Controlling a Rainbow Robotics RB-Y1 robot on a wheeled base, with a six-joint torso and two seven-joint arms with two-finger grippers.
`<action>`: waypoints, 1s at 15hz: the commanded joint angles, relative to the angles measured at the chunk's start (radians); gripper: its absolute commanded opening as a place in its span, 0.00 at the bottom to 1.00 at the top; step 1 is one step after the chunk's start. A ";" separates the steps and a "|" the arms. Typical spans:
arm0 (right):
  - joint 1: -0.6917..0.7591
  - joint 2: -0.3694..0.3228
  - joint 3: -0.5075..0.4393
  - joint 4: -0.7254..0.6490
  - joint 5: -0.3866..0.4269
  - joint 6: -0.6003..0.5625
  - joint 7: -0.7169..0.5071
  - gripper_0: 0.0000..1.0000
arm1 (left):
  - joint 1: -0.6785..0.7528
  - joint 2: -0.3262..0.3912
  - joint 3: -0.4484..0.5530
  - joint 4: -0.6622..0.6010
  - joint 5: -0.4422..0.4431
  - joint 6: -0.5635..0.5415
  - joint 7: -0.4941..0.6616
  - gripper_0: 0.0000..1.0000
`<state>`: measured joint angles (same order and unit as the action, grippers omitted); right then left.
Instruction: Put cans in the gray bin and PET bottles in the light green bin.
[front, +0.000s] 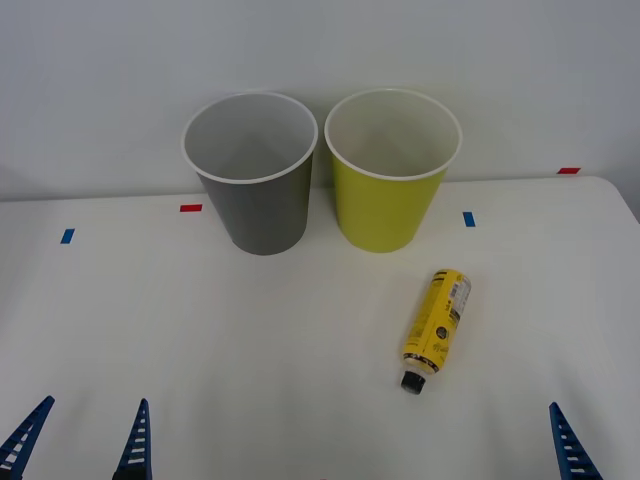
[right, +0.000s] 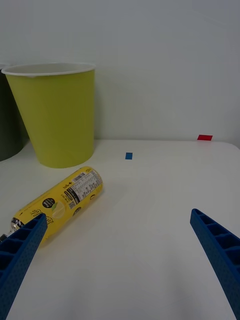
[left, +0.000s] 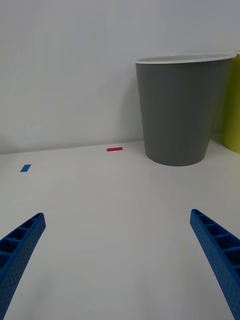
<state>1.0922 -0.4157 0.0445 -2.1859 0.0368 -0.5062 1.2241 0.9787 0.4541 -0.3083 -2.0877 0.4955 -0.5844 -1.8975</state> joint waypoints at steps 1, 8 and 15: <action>0.000 0.000 0.000 0.000 0.000 0.000 0.000 1.00 | 0.000 0.000 0.000 0.000 0.000 0.000 0.000 1.00; 0.000 0.000 0.000 0.000 0.000 0.000 0.000 1.00 | 0.000 0.000 0.000 0.000 0.000 0.000 0.000 1.00; 0.000 0.000 0.000 0.000 0.000 0.000 0.000 1.00 | 0.000 0.000 0.000 0.000 0.000 0.000 0.000 1.00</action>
<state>1.0922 -0.4157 0.0445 -2.1859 0.0368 -0.5062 1.2241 0.9787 0.4541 -0.3083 -2.0877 0.4955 -0.5844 -1.8975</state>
